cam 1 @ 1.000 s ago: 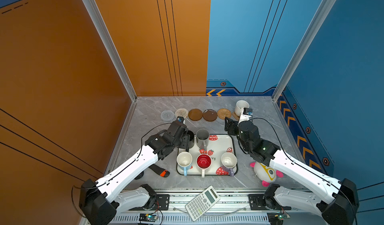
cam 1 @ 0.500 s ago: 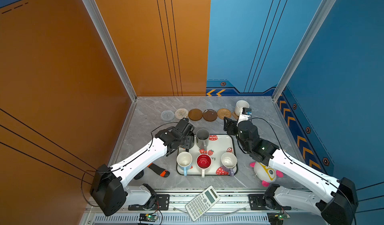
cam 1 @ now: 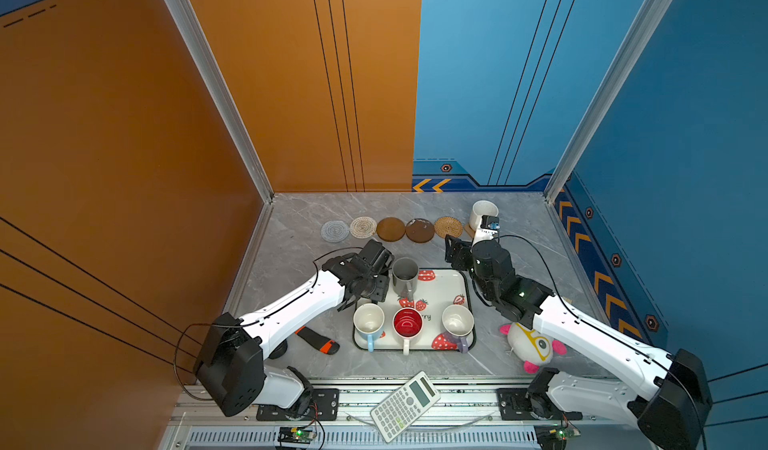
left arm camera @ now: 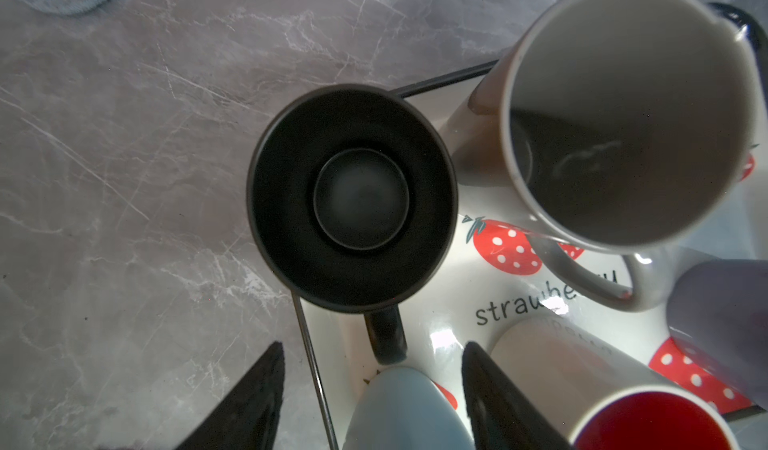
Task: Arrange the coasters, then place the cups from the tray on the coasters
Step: 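Move the left gripper over the black mug while the right hovers by the tray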
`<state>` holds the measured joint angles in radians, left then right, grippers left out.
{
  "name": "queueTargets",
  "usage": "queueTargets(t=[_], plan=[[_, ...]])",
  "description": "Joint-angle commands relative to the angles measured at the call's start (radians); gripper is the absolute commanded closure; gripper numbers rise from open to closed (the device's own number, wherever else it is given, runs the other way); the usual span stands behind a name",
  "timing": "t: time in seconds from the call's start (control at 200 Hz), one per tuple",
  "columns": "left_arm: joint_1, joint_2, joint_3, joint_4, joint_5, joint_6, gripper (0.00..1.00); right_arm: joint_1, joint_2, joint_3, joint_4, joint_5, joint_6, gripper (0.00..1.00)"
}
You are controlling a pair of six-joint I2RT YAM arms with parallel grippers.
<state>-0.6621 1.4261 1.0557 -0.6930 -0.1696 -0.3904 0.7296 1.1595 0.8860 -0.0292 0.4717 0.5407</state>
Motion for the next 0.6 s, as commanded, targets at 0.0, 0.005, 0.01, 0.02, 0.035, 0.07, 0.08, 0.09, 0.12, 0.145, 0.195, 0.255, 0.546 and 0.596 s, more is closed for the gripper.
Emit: queueTargets(t=[0.0,0.005,0.01,0.02,0.035,0.07,0.08,0.09,0.12,0.145,0.195,0.255,0.546,0.596], plan=[[0.007,0.028,0.023,-0.014,0.03,-0.005,0.33,-0.006,0.011,-0.004,0.016,-0.017,0.012,0.22],[0.008,0.028,0.023,-0.013,0.03,-0.005,0.33,-0.006,0.012,-0.004,0.016,-0.018,0.012,0.22],[0.008,0.029,0.023,-0.012,0.031,-0.005,0.33,-0.006,0.012,-0.004,0.015,-0.018,0.013,0.22],[0.008,0.031,0.022,-0.011,0.032,-0.004,0.33,-0.006,0.012,-0.004,0.016,-0.018,0.013,0.22],[0.009,0.034,0.021,-0.007,0.034,-0.004,0.34,-0.006,0.012,-0.006,0.015,-0.018,0.013,0.22],[0.01,0.039,0.018,0.0,0.039,-0.003,0.34,-0.007,0.013,-0.005,0.015,-0.018,0.013,0.22],[0.01,0.04,0.018,0.002,0.039,-0.004,0.34,-0.008,0.014,-0.005,0.015,-0.019,0.013,0.22],[0.01,0.041,0.017,0.004,0.038,-0.003,0.34,-0.007,0.014,-0.004,0.016,-0.019,0.013,0.22],[0.013,0.045,0.013,0.011,0.041,-0.003,0.35,-0.007,0.014,-0.005,0.015,-0.019,0.012,0.22],[0.015,0.048,0.01,0.016,0.042,-0.004,0.35,-0.009,0.015,-0.004,0.015,-0.019,0.013,0.22],[0.02,0.053,0.002,0.027,0.044,-0.005,0.36,-0.011,0.016,-0.004,0.015,-0.021,0.014,0.22],[0.03,0.058,-0.01,0.046,0.054,-0.005,0.36,-0.011,0.017,-0.004,0.015,-0.022,0.014,0.22],[0.067,0.078,-0.072,0.117,0.087,-0.019,0.4,-0.015,0.019,-0.006,0.013,-0.027,0.018,0.22],[0.068,0.084,-0.071,0.116,0.084,-0.019,0.4,-0.017,0.02,-0.005,0.012,-0.027,0.019,0.22]])
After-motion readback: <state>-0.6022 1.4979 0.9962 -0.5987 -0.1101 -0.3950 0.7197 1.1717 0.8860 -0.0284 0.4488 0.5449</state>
